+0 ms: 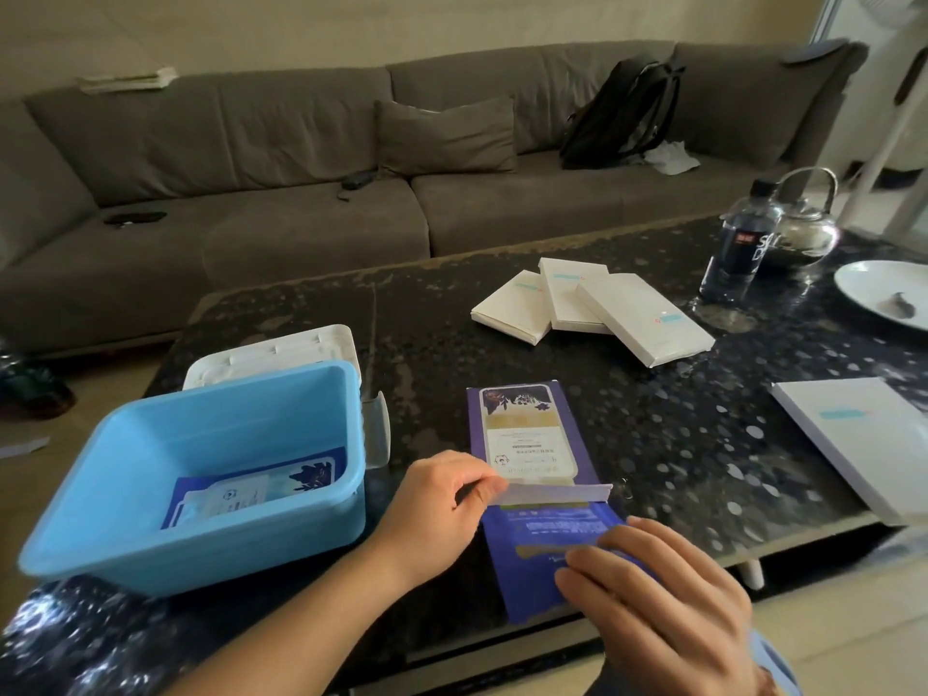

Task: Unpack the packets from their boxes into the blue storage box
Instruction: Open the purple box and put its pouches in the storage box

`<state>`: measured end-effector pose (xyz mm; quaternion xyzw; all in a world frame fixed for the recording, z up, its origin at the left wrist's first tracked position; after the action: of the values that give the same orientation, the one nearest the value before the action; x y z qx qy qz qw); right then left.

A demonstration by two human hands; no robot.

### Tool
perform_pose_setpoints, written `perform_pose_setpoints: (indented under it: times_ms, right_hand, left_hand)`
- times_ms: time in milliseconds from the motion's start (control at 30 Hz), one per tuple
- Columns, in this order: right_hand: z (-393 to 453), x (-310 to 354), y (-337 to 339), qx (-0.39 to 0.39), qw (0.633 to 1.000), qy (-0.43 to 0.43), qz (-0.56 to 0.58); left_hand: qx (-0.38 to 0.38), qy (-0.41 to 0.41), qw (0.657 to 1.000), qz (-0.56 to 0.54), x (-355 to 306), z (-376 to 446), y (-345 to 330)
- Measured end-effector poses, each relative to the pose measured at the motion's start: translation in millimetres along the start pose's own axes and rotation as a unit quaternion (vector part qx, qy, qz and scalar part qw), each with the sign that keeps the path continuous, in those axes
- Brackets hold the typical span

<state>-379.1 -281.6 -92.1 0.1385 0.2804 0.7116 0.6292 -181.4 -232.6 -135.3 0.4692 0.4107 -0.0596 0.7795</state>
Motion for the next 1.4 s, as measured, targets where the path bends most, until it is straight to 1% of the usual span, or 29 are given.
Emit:
perform_pose_setpoints:
  times_ms: [67, 133, 167, 200, 233, 267, 300, 333, 367, 400, 433, 500, 533, 600, 633, 667, 700, 733, 767, 800, 833, 900, 1033, 1100, 1167, 1233, 1300, 1333, 1400]
  right_hand:
    - [6.5, -4.5, 7.1, -0.007, 1.0, -0.014, 0.026]
    - [20.9, -17.1, 15.5, -0.013, 0.998, -0.045, 0.038]
    - [32.3, -28.0, 20.2, -0.009, 0.996, -0.077, 0.045]
    - [46.4, -42.4, 24.9, 0.002, 0.99, -0.126, 0.06]
    - [61.5, -59.7, 28.4, 0.022, 0.978, -0.189, 0.09]
    - [76.2, -78.1, 28.6, 0.055, 0.954, -0.259, 0.141]
    - [87.2, -93.3, 23.9, 0.097, 0.92, -0.318, 0.206]
    - [95.9, -104.7, 16.2, 0.138, 0.883, -0.356, 0.272]
    - [104.5, -112.3, 8.2, 0.176, 0.856, -0.37, 0.315]
    - [113.4, -117.7, 1.7, 0.204, 0.843, -0.371, 0.332]
    - [119.8, -121.4, -5.8, 0.224, 0.837, -0.374, 0.331]
    - [126.1, -124.5, -19.2, 0.212, 0.832, -0.389, 0.333]
    - [125.4, -126.2, -23.4, 0.177, 0.829, -0.407, 0.339]
    - [119.4, -128.5, -22.2, 0.056, 0.812, -0.457, 0.358]
    - [113.0, -126.7, -21.2, 0.001, 0.785, -0.485, 0.385]
    - [106.7, -120.5, -22.8, -0.024, 0.75, -0.509, 0.421]
    - [100.3, -109.7, -28.1, -0.014, 0.714, -0.53, 0.458]
    - [96.9, -94.7, -34.5, 0.029, 0.689, -0.539, 0.484]
    - [96.1, -78.4, -41.0, 0.083, 0.677, -0.534, 0.499]
    - [98.1, -65.8, -45.5, 0.12, 0.677, -0.523, 0.504]
    - [101.7, -58.7, -49.1, 0.139, 0.687, -0.514, 0.494]
    - [113.0, -53.7, -52.2, 0.143, 0.705, -0.511, 0.471]
    - [134.4, -54.6, -53.8, 0.191, 0.694, -0.519, 0.462]
    - [144.6, -56.7, -54.1, 0.209, 0.704, -0.508, 0.451]
    - [155.2, -58.3, -55.5, 0.184, 0.718, -0.502, 0.446]
    - [167.2, -55.9, -57.7, 0.132, 0.729, -0.495, 0.453]
    - [183.3, -47.7, -57.3, 0.085, 0.749, -0.471, 0.459]
    - [192.9, -42.1, -57.0, 0.075, 0.765, -0.448, 0.456]
    - [214.2, -29.6, -58.2, 0.086, 0.808, -0.39, 0.433]
  left_hand:
    - [0.051, -0.028, 0.997, 0.056, 1.9, -4.0, -6.9]
    - [0.126, -0.018, 0.988, 0.091, 2.9, -9.0, -12.1]
    - [0.154, 0.003, 0.985, 0.079, 1.5, -11.1, -11.3]
    - [0.17, 0.032, 0.985, 0.031, -1.9, -12.6, -7.3]
    - [0.182, 0.07, 0.979, -0.052, -7.4, -14.2, -1.1]
    - [0.197, 0.112, 0.96, -0.163, -12.6, -15.2, 4.3]
    - [0.219, 0.149, 0.924, -0.276, -19.5, -16.4, 9.1]
    - [0.248, 0.178, 0.875, -0.375, -26.2, -17.8, 12.8]
    - [0.279, 0.194, 0.831, -0.441, -35.0, -19.5, 16.4]
    - [0.296, 0.2, 0.807, -0.47, -46.6, -20.7, 22.1]
    - [0.3, 0.206, 0.806, -0.468, -56.3, -21.6, 27.3]
    - [0.267, 0.245, 0.813, -0.456, -64.1, -22.0, 33.0]
    - [0.241, 0.272, 0.803, -0.473, -63.3, -23.0, 35.2]
    - [0.196, 0.302, 0.767, -0.531, -57.0, -25.9, 38.4]
    - [0.165, 0.306, 0.743, -0.572, -55.0, -26.6, 42.3]
    - [0.133, 0.306, 0.714, -0.616, -54.6, -26.8, 47.8]
    - [0.103, 0.308, 0.678, -0.66, -55.4, -26.6, 52.7]
    - [0.076, 0.309, 0.641, -0.699, -55.5, -25.2, 57.5]
    - [0.059, 0.301, 0.611, -0.73, -55.9, -23.5, 61.6]
    - [0.047, 0.294, 0.594, -0.747, -56.2, -22.1, 64.6]
    - [0.037, 0.288, 0.587, -0.756, -54.4, -21.3, 67.1]
    - [0.026, 0.281, 0.579, -0.765, -50.4, -21.6, 71.3]
    - [-0.016, 0.264, 0.56, -0.785, -25.1, -25.2, 95.2]
    - [-0.041, 0.25, 0.554, -0.793, -9.0, -27.2, 114.3]
    - [-0.069, 0.238, 0.555, -0.794, 5.1, -30.0, 133.4]
    - [-0.086, 0.23, 0.562, -0.79, 18.2, -33.8, 148.6]
    - [-0.075, 0.219, 0.597, -0.768, 27.2, -38.8, 164.5]
    - [-0.069, 0.215, 0.624, -0.748, 31.0, -41.9, 174.0]
    - [-0.064, 0.197, 0.693, -0.69, 40.5, -45.6, 198.1]
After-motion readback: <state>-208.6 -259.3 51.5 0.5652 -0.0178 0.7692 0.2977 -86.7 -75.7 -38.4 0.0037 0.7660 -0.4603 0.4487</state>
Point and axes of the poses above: each hand's wrist, its own z-axis towards the middle knuckle, its own y-axis out of the back of the hand, x = y × z, the point moved 7 cm from there along z, towards the middle knuckle, and after that the axes turned 9 degrees about y, right-handed, at the moved point
